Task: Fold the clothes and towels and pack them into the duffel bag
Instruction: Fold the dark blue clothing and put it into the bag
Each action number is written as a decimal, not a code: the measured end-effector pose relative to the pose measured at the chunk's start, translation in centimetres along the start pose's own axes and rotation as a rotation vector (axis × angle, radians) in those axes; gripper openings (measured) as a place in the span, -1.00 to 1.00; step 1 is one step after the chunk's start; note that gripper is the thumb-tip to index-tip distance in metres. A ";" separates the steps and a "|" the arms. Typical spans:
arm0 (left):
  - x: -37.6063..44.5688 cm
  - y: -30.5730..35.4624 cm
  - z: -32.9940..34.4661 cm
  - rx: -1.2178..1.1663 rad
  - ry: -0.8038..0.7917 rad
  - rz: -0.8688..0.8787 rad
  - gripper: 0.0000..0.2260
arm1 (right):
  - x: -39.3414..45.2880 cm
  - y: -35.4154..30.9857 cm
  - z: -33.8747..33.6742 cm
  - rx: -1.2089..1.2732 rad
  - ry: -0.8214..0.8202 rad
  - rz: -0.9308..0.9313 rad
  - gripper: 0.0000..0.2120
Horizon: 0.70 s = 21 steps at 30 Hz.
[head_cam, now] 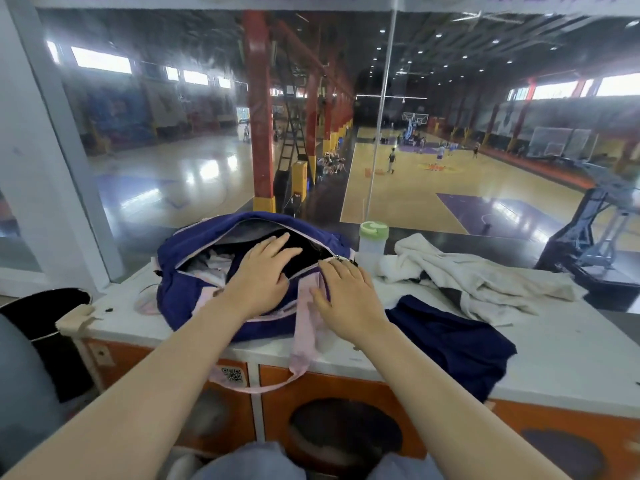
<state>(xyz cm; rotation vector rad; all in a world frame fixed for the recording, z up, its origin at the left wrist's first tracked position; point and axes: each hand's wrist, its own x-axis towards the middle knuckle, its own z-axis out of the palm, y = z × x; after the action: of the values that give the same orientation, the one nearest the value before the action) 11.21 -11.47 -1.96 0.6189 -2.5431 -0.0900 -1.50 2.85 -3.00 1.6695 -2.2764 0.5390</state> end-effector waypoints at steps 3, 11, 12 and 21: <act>-0.3 3.8 1.7 -0.084 0.010 0.039 -0.50 | -2.9 2.9 -0.8 0.006 -0.030 0.080 -0.48; -1.4 13.7 7.7 -0.306 -0.142 0.051 -0.50 | -11.1 11.8 -2.6 0.056 -0.148 0.290 -0.59; -1.7 14.8 8.5 -0.319 -0.163 0.067 -0.51 | -11.9 12.9 -2.9 0.062 -0.163 0.314 -0.57; -3.9 20.3 13.4 -0.230 -0.379 0.195 -0.30 | -16.2 20.4 -2.7 -0.077 -0.428 0.277 -0.28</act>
<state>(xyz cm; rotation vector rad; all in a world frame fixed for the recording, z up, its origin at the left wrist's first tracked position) -0.92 7.64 -11.73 0.2819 -2.8831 -0.4627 -16.10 23.40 -10.28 1.5592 -2.8165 0.1488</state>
